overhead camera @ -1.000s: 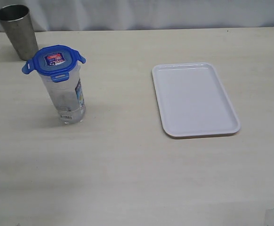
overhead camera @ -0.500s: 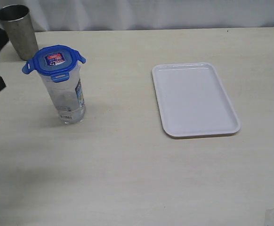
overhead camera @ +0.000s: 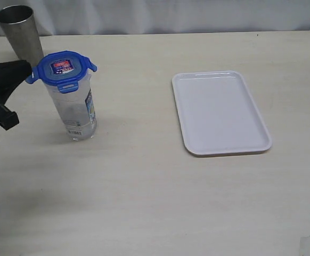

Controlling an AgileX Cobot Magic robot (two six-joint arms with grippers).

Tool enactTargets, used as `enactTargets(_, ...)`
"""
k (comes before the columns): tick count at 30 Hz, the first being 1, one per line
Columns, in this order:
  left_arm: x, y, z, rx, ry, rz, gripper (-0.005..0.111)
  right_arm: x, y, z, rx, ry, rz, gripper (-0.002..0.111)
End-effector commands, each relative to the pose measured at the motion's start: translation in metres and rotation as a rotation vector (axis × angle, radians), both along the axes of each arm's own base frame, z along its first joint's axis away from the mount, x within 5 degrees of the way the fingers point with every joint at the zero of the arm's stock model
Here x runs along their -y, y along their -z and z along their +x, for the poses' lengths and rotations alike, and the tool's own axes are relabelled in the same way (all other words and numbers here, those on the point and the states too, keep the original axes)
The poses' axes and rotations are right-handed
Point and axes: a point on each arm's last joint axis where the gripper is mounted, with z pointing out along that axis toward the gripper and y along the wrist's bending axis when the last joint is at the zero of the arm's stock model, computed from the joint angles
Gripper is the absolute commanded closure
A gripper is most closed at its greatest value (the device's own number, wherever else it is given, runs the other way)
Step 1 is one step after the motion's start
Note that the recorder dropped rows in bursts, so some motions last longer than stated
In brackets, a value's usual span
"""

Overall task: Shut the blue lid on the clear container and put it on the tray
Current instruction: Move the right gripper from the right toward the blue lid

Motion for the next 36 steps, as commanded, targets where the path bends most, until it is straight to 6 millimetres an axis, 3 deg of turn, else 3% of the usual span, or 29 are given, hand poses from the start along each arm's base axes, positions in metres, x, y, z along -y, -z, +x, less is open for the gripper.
enactTargets(1,0.0,0.012,-0.011,-0.06,-0.027,-0.004,0.107,0.008,-0.003,-0.006,0.079,-0.021,0.111,0.104)
enactTargets(3,0.001,0.016,-0.014,-0.07,-0.03,0.009,0.107,0.012,-0.004,0.003,-0.058,0.003,0.149,0.104)
enactTargets(6,0.002,0.021,-0.02,-0.095,-0.02,0.013,0.107,0.008,-0.017,0.015,-0.24,0.141,-0.003,0.104)
enactTargets(9,0.002,0.025,-0.023,-0.106,-0.027,0.013,0.107,0.003,-0.034,0.034,-0.356,0.147,-0.066,0.104)
enactTargets(14,0.0,0.029,-0.02,-0.113,-0.052,0.013,0.107,-0.014,-0.042,0.091,-0.575,0.168,-0.262,0.104)
enactTargets(19,0.001,0.034,-0.018,-0.118,-0.043,-0.005,0.107,-0.035,-0.026,0.154,-0.797,0.105,-0.48,0.104)
enactTargets(20,0.001,0.037,-0.017,-0.116,-0.038,-0.008,0.107,-0.047,-0.016,0.181,-0.863,0.038,-0.573,0.104)
enactTargets(22,0.001,0.039,-0.017,-0.113,-0.036,-0.017,0.107,-0.059,-0.005,0.207,-0.913,-0.045,-0.661,0.104)
enactTargets(27,-0.001,0.038,-0.014,-0.094,-0.057,-0.02,0.107,-0.092,0.016,0.252,-0.908,-0.31,-0.908,0.104)
enactTargets(32,-0.003,0.036,-0.012,-0.078,-0.088,-0.039,0.107,-0.112,0.033,0.297,-0.901,-0.522,-0.921,0.104)
enactTargets(33,-0.003,0.036,-0.012,-0.076,-0.087,-0.041,0.107,-0.118,0.042,0.313,-0.89,-0.565,-0.915,0.104)
enactTargets(36,-0.003,0.036,-0.012,-0.071,-0.085,-0.043,0.107,-0.125,0.053,0.333,-0.844,-0.635,-0.903,0.104)
